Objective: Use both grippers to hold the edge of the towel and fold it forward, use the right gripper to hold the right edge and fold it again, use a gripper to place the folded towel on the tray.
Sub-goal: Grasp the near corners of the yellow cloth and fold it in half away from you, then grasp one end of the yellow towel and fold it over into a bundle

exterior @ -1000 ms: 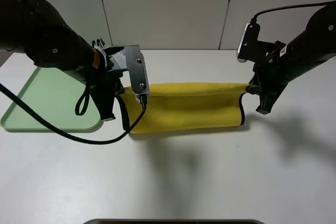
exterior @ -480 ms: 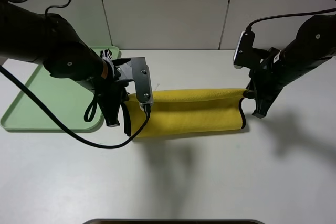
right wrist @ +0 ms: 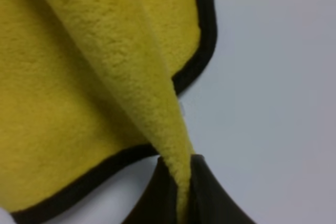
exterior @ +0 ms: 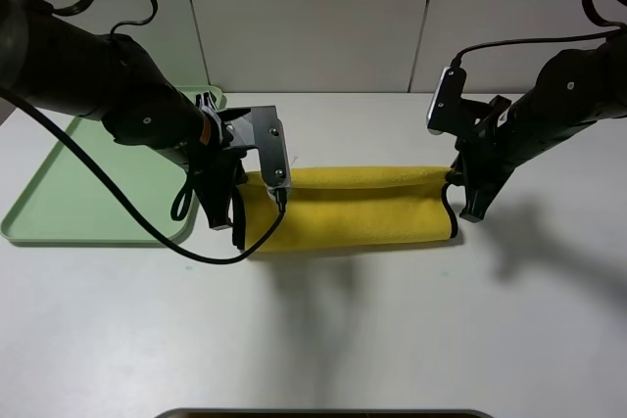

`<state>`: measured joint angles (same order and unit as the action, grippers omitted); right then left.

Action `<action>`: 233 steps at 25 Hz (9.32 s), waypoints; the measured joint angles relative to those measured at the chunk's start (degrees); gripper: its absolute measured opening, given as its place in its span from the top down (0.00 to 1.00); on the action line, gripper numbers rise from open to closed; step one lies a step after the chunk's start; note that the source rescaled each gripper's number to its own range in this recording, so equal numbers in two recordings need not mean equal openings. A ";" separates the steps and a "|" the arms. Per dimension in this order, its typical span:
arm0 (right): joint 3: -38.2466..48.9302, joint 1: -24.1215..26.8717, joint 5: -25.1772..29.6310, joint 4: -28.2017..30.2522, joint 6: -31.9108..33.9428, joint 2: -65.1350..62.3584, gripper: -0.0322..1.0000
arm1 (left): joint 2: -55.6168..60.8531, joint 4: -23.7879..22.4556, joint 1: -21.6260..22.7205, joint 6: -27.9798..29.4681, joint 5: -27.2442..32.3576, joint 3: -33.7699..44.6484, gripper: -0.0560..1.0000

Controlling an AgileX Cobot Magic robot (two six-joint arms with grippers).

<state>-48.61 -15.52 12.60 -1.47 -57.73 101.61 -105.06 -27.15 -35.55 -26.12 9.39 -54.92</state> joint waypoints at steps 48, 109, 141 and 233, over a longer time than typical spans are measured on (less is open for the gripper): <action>0.00 0.00 -1.99 0.25 2.97 0.73 0.00 | -0.53 -2.59 0.17 0.00 -1.46 -0.10 0.06; 0.00 0.00 -1.98 0.25 4.77 0.73 0.00 | 31.06 9.11 0.11 13.51 29.34 0.81 0.00; 0.00 0.00 -2.83 0.25 7.46 -0.56 0.00 | 101.51 21.53 0.11 27.96 45.65 25.15 0.00; -0.05 -3.16 -9.45 -4.50 56.89 10.69 0.00 | 105.22 27.15 29.51 25.44 50.99 26.83 0.00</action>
<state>-48.67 -18.68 3.16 -5.98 -0.84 112.31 0.17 0.00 -6.04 -0.68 60.38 -28.09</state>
